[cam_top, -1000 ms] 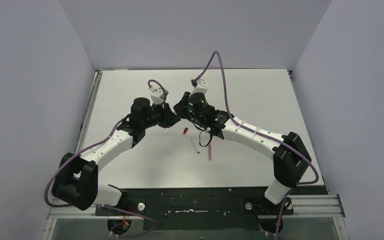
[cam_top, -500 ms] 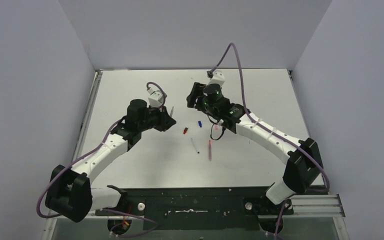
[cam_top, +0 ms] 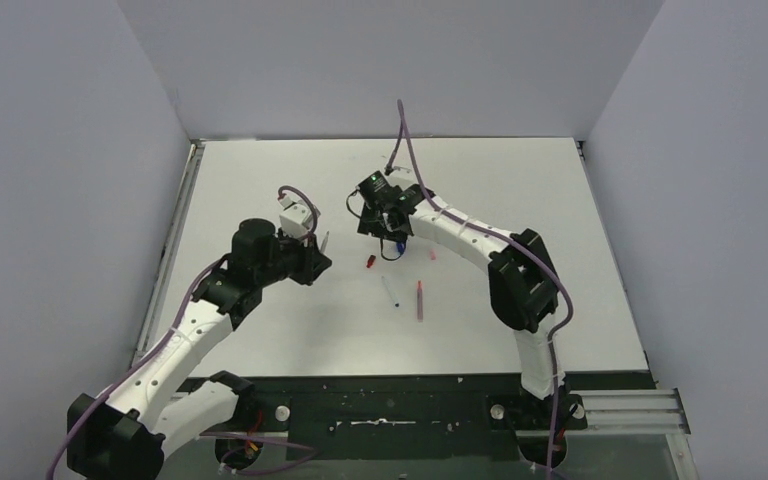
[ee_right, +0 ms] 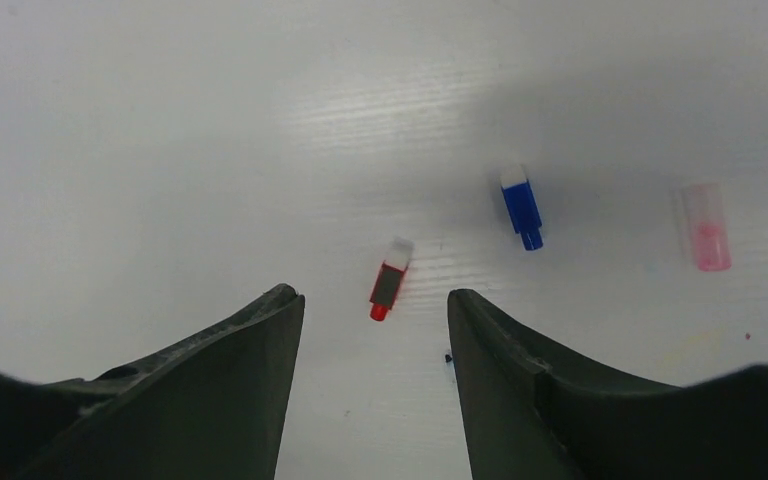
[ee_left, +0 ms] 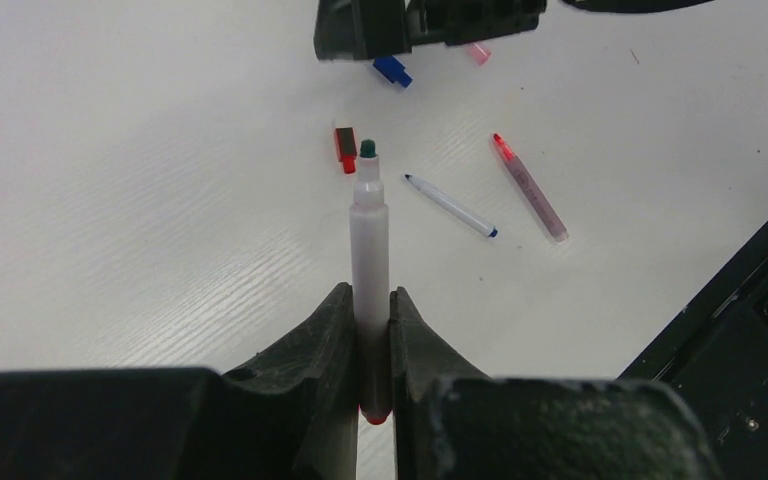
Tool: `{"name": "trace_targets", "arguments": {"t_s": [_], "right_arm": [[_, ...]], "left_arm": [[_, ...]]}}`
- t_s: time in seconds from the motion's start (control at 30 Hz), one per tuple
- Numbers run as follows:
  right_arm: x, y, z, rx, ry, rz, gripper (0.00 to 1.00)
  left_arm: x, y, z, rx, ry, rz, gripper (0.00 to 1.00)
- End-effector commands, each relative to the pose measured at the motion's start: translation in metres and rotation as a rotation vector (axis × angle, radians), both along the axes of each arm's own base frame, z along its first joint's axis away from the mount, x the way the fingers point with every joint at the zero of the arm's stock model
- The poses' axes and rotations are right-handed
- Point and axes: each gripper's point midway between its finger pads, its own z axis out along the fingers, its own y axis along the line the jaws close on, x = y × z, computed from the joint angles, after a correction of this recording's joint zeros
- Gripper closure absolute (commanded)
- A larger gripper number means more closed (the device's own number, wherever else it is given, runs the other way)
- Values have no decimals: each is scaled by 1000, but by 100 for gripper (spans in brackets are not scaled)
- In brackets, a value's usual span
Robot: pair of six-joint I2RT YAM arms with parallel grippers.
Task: Insert the pens into the pen caps
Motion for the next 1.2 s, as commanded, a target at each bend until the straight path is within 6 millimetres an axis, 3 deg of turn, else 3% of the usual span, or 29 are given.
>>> {"name": "trace_targets", "arguments": {"t_s": [0.0,0.2,0.47,0.83,1.17], "right_arm": [[-24,5,-21,-14,154,-22,48],[-23,15,-41,-38,197,-18,63],[-26,31,-62,-88,222,3,61],[-33,20,-81,-153,255,-13,58],[-25,20,-95,-165,256,-16,58]], "left_arm": [[-9,12,8,57,-69,-13,100],[-17,10,15,30,-95,-36,100],[-20,8,21,14,-109,-53,100],[-18,11,20,28,-106,-35,100],[-16,13,18,38,-102,-26,100]]}}
